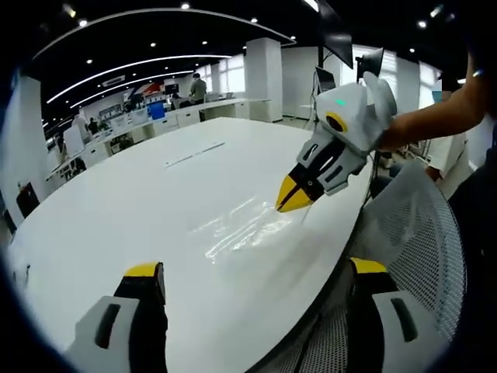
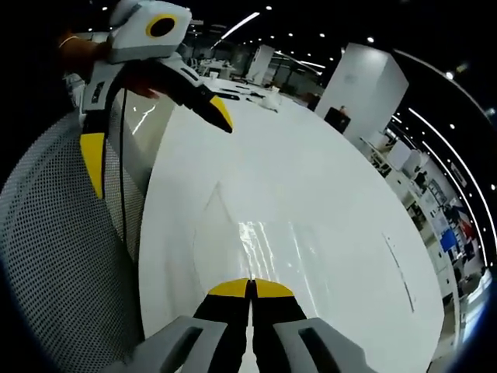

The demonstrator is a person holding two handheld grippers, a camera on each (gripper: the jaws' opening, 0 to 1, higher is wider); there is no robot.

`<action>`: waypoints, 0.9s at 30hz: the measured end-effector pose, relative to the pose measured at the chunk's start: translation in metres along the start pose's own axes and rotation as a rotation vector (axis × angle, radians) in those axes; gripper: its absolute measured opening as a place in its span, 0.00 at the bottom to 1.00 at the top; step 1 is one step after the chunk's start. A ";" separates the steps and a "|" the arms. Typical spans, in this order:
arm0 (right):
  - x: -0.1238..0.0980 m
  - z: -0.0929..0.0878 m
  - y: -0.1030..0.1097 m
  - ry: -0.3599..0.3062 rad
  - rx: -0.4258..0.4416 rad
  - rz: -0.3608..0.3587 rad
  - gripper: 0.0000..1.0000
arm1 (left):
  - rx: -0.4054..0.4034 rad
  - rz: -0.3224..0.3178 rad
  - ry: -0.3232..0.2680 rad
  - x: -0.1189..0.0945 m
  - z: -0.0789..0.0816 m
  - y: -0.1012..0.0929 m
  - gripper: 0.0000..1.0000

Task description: Open the resealable bag by pulling the two sides of the seal apart until the entire bag opening is separated and visibly accessible.

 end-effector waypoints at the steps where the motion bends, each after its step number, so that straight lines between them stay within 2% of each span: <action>1: 0.001 0.000 -0.001 0.001 -0.003 -0.001 0.00 | -0.001 0.001 0.002 0.000 0.000 0.000 0.98; 11: 0.009 -0.007 -0.016 0.028 -0.082 0.016 0.00 | -0.040 0.001 0.000 0.000 -0.001 0.001 0.99; 21: 0.017 -0.010 -0.024 0.047 -0.107 0.026 0.00 | -0.040 0.014 0.015 0.000 -0.002 0.004 0.99; 27: 0.026 -0.012 -0.026 0.057 -0.093 0.033 0.00 | -0.058 0.039 -0.009 -0.005 0.001 0.010 0.99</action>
Point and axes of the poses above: the point that each gripper's makers call its tool centre point, and the gripper's own axes: x roughly forward along the fingers, y roughly to its left, z roughly out of its top, the point moved 7 cm from there along -x, roughly backward along the fingers, and after that the axes turned 5 degrees about -x, right-handed, at the moved point
